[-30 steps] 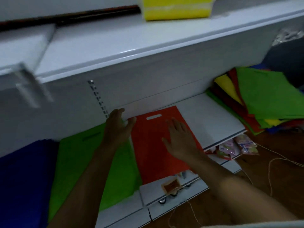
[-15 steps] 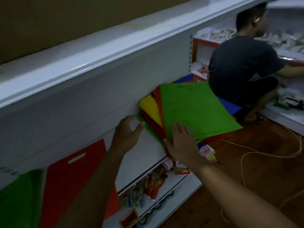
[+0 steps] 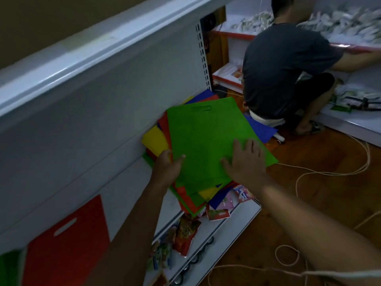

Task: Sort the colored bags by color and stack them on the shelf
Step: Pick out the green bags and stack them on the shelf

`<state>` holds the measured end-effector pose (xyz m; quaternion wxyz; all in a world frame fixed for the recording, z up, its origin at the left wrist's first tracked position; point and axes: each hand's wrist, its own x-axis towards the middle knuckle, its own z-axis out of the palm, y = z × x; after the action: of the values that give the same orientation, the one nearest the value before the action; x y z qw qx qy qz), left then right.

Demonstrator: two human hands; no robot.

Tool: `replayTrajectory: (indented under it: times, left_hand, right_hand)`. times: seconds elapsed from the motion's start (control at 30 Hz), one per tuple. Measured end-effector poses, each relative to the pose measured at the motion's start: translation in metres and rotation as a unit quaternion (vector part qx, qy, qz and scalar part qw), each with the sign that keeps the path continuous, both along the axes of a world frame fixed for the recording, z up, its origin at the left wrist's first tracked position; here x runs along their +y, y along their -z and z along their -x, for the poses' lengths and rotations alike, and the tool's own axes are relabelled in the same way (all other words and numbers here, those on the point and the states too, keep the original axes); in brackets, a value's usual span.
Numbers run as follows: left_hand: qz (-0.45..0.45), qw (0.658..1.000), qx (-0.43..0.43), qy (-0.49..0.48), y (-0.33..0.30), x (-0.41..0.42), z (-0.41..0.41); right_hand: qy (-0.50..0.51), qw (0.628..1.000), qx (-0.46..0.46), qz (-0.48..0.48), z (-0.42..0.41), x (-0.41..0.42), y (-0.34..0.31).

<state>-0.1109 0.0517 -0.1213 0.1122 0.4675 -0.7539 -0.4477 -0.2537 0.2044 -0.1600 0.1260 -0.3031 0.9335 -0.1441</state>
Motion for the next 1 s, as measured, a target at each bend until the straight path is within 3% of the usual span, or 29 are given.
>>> replayTrajectory:
  times: [0.27, 0.47, 0.87, 1.0]
  left_hand:
    - [-0.032, 0.998, 0.018, -0.06, 0.01, -0.01, -0.012]
    - [-0.072, 0.994, 0.03, -0.079, 0.011, -0.012, -0.012]
    - [-0.036, 0.99, 0.07, -0.114, 0.012, -0.014, -0.031]
    - [-0.08, 0.983, 0.104, -0.126, 0.012, -0.014, -0.039]
  right_hand:
    - [-0.013, 0.998, 0.022, 0.053, -0.002, 0.001, -0.005]
    - [-0.011, 1.0, 0.0, 0.004, 0.008, 0.01, -0.009]
    - [-0.076, 0.99, 0.009, 0.115, -0.005, 0.011, -0.011]
    - [-0.093, 0.988, 0.007, 0.124, -0.011, 0.013, -0.01]
